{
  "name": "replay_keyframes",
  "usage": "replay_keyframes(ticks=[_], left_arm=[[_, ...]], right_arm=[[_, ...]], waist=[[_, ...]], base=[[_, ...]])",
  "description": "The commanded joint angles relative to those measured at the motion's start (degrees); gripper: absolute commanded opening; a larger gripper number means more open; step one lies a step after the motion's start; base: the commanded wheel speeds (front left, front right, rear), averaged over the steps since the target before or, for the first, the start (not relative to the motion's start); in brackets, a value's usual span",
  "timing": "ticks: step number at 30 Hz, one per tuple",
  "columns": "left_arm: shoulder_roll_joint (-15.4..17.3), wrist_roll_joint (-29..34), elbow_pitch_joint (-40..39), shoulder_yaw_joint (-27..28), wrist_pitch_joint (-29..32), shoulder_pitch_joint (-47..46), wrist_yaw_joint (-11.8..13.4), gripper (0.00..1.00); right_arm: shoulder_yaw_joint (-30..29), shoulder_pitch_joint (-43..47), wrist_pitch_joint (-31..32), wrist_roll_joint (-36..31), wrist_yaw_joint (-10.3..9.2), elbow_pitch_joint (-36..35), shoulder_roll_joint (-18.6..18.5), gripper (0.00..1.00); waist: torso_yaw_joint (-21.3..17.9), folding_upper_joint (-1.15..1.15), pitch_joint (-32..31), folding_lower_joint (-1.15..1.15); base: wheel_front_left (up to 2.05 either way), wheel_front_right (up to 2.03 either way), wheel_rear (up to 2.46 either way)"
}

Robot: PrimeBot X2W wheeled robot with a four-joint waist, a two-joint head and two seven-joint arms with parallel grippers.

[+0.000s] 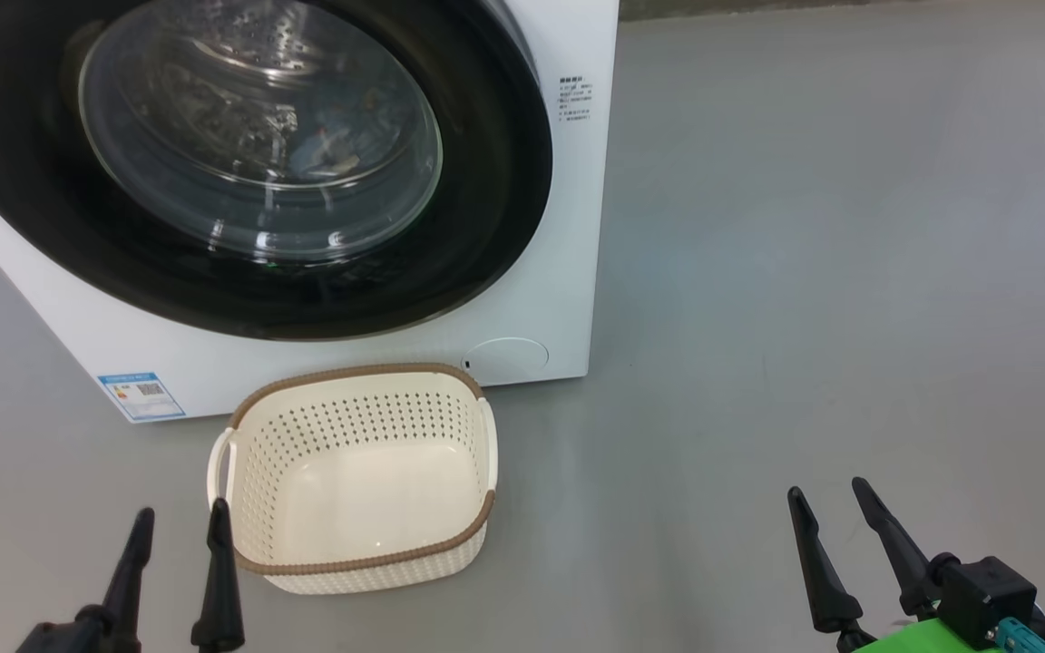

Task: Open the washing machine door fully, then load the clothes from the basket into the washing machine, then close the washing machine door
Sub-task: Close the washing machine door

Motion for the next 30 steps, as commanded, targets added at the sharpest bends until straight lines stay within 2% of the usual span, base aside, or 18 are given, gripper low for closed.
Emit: replay_keyframes(ticks=[1, 30], left_arm=[[0.63, 0.57, -0.97, 1.54, -0.35, -0.42, -0.15, 1.0], [1.23, -0.31, -0.52, -0.15, -0.35, 0.06, -0.15, 1.0]], right_arm=[[1.06, -0.25, -0.26, -0.3, -0.33, -1.63, -0.13, 1.0], [0.23, 0.43, -0.26, -0.13, -0.33, -2.7, -0.13, 1.0]], waist=[[0.0, 0.0, -0.7, 0.0], [1.49, 0.0, -0.85, 0.0]], base=[[0.0, 0.0, 0.0], [0.0, 0.0, 0.0]])
